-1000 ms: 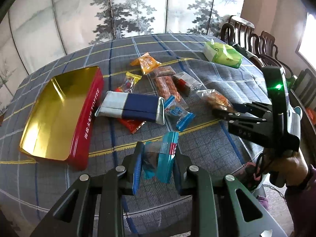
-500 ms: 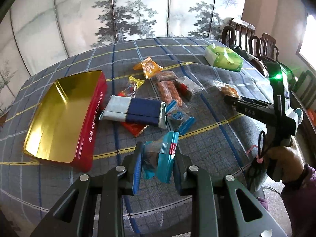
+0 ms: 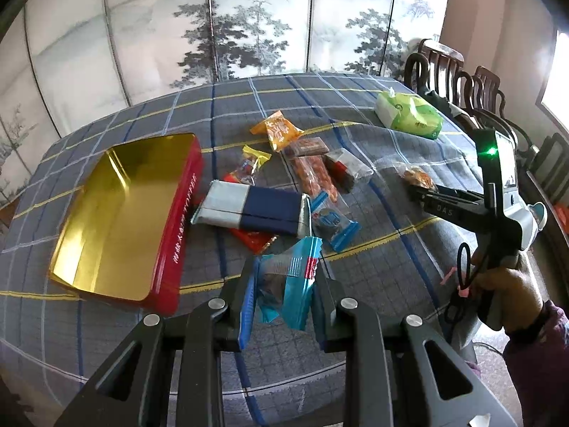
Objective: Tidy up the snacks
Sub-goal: 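Carry the blue candy into the gold tin and open the left gripper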
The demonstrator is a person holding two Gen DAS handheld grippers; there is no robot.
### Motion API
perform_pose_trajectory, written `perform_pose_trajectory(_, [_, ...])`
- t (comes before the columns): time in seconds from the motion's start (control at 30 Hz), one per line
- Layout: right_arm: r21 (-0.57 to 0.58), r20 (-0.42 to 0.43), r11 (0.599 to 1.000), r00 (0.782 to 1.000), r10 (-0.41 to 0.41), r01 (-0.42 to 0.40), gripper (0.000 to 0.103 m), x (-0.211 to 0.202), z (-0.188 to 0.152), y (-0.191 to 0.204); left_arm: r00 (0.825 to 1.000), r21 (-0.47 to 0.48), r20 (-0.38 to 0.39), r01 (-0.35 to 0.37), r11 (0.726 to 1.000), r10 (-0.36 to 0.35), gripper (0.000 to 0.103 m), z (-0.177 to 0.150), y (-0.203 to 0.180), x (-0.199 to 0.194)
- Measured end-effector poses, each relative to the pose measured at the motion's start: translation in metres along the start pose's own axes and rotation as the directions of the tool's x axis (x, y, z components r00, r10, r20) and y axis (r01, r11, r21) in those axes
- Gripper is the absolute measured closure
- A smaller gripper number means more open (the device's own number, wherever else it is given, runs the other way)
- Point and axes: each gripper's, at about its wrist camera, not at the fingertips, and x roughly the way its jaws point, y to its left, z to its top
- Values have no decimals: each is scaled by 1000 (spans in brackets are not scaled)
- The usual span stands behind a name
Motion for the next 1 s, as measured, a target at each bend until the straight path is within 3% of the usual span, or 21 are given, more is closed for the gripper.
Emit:
perform_pose_trajectory(0.17, [-41,-7,998,999,-38,38,57,4,1,7,1000,-10,8,-2,1000,2,80,2,4,-4])
perform_pose_trajectory(0.23, [-55,-7,997,999,-48,48,61,5,2,8,1000,-19,12,-3,1000,3,80,4,7,-5])
perform_pose_trajectory(0.67, [-12,34,1000,999,-11,11,63,-4,1,-1,999,-37,30,-14,999,15,80,11,21,-8])
perform_pose_trajectory(1.0, [-29,30,999,999,-22,23,63,-2,2,4,997,-125,61,-42,991,49,80,29,69,-17])
